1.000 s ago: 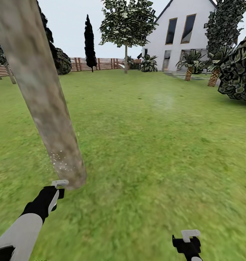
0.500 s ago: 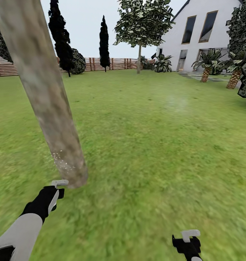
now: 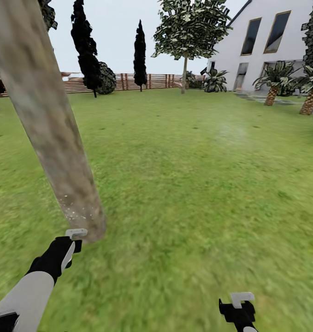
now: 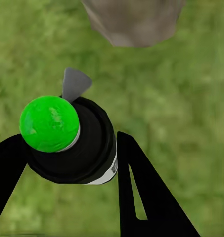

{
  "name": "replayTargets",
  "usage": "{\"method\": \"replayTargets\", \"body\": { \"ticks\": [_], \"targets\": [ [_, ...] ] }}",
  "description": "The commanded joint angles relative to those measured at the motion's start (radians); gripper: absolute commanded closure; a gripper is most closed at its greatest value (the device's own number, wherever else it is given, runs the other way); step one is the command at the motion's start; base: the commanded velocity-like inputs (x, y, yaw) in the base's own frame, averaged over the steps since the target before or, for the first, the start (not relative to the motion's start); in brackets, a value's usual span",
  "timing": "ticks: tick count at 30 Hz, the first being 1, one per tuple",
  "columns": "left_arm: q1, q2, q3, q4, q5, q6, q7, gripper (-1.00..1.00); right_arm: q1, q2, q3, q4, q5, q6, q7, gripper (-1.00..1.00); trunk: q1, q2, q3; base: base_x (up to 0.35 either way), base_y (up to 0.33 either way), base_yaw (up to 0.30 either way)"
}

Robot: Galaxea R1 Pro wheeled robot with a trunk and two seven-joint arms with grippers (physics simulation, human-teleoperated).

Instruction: In the garden, pick up the pesticide atomizer on the floor and spray pesticide onto both trees until each tree trunk is fully covered.

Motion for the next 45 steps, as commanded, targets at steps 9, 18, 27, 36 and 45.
{"method": "replayTargets", "body": {
  "ticks": [9, 18, 27, 36, 45],
  "targets": [
    [-0.001, -0.002, 0.002, -0.001, -0.009, 0.005, -0.003, 1.00, 0.000, 0.000, 0.008, 0.000, -0.004, -0.002, -0.004, -1.00, 0.000, 0.000, -0.001, 0.128, -0.258, 0.276],
    [-0.001, -0.002, 0.003, -0.001, -0.010, 0.005, -0.003, 1.00, 0.000, 0.000, 0.008, -0.001, -0.004, -0.001, -0.004, -1.00, 0.000, 0.000, -0.001, 0.141, -0.261, 0.245],
    [-0.001, -0.002, 0.003, -0.001, -0.008, 0.007, -0.004, 1.00, 0.000, -0.002, 0.008, -0.001, -0.004, -0.001, -0.006, -1.00, 0.000, 0.000, -0.001, 0.159, -0.260, 0.006],
    [-0.008, 0.002, 0.004, -0.072, -0.011, 0.032, -0.017, 1.00, 0.000, -0.002, 0.007, -0.001, -0.004, -0.002, -0.007, -1.00, 0.000, 0.000, -0.001, 0.072, -0.266, 0.252],
    [-0.023, 0.004, -0.002, -0.190, -0.014, 0.166, -0.019, 1.00, 0.000, -0.002, 0.007, -0.001, -0.004, -0.001, -0.007, -1.00, 0.000, 0.000, -0.001, -0.018, -0.035, 0.277]
  ]
}}
